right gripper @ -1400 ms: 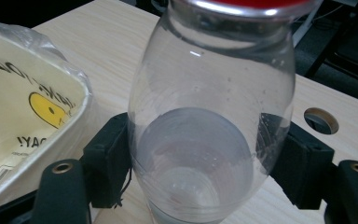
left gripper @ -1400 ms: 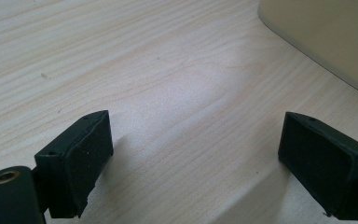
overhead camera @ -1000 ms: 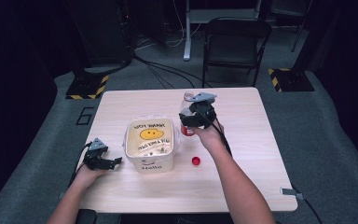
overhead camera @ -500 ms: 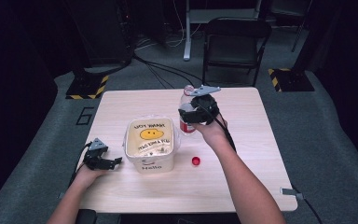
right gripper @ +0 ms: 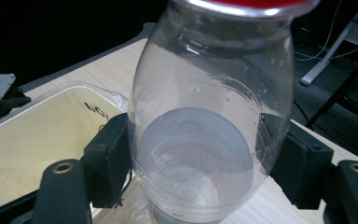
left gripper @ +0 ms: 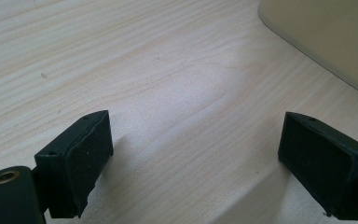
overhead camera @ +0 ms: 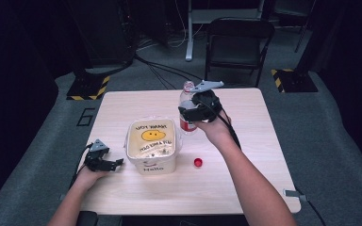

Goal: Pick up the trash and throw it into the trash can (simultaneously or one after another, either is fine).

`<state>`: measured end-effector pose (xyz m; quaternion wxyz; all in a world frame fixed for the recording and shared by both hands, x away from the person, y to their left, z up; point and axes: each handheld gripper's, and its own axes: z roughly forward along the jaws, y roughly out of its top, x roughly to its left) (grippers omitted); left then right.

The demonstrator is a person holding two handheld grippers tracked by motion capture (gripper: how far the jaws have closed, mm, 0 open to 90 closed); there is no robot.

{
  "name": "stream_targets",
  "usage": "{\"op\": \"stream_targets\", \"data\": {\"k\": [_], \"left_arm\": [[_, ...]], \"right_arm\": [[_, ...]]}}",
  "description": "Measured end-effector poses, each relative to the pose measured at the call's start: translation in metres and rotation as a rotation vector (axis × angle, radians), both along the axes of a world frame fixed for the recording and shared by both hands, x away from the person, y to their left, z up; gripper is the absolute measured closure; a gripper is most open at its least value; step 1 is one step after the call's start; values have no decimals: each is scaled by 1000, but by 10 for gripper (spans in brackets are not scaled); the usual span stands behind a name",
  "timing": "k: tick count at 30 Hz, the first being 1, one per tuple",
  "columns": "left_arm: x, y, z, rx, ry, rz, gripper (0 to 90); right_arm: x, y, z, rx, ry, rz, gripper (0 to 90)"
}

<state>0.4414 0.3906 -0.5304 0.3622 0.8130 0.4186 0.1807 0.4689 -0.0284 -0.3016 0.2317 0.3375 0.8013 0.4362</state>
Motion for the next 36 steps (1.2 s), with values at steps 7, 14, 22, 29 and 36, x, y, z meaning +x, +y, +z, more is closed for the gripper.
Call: {"op": "stream_targets", "data": {"k": [7,14,22,29,36], "left_arm": [[0,-1,0,-16,3,7,97],[0,-1,0,-8,-1,5,97],[0,-1,0,-9,-1,5,97],[0,0,0,-7,2,4,97],[0,-1,0,-8,0,5,97]], "right_arm": [[-2,7,11,-14,-18,24,284],[-5,9,21,-24,-41,29,284],[-11,10,33,-3,-53,37,284],[-18,17,44,8,-86,74,284],[-21,27,48,20,-81,105,284]]}}
